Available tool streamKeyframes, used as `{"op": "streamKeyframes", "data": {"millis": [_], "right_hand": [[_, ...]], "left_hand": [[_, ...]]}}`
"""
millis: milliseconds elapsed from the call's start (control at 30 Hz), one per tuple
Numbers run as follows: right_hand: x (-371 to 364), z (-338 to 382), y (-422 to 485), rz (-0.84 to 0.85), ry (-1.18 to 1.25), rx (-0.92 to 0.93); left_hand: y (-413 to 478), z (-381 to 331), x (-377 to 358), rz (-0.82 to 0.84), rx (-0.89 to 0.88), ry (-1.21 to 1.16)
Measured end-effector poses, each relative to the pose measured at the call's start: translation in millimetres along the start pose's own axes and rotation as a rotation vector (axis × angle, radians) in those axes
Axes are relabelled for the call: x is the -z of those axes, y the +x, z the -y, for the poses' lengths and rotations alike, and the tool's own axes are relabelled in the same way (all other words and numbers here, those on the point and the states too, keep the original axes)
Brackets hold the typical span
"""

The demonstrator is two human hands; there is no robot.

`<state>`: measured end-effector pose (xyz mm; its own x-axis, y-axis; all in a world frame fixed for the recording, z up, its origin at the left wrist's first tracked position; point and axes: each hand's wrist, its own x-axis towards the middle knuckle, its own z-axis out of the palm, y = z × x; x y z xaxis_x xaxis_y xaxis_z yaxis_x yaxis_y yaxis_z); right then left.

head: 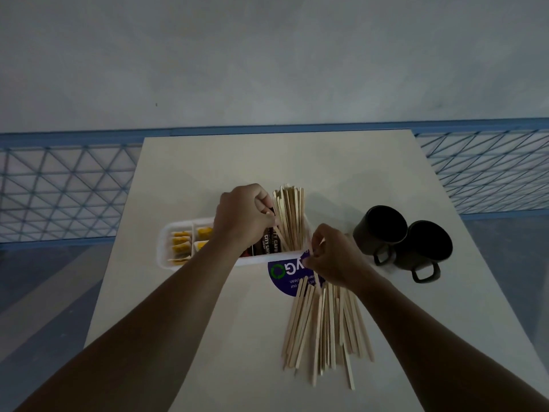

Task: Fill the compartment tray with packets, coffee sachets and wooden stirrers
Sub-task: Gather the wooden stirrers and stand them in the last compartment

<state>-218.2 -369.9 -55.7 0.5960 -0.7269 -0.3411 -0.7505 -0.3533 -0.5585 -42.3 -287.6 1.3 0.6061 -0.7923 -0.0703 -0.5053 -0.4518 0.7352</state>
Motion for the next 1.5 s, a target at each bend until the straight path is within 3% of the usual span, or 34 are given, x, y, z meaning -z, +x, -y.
{"op": "streamKeyframes", "data": {"millis": [167,300,400,733,1133,1267,1500], "right_hand": [[27,10,0,0.008,0.131,0.074],[42,26,9,-0.159,0.264,0.135],[36,36,17,-0.256,0.254,0.175],[3,38,16,-0.227,-0.035,0.176],[7,30,8,-0.347,0.047,0.103],[11,23,-12,-0.344,0.075,0.067],[-7,-4,-59,-0.284,0.007,0.039]], "left_hand": [[5,-8,-2,-0.064,-0.007,-0.023],[9,-14,-3,-0.097,-0.030,-0.044],[12,-15,-5,-0.098,-0.041,-0.069],[14,-13,-14,-0.110,-0.043,-0.028],[2,-21,0,-0.198,-0.057,0.020],[-18,-25,5,-0.098,-0.072,0.014],[-78,-10,-18,0.220,-0.021,0.083]]}}
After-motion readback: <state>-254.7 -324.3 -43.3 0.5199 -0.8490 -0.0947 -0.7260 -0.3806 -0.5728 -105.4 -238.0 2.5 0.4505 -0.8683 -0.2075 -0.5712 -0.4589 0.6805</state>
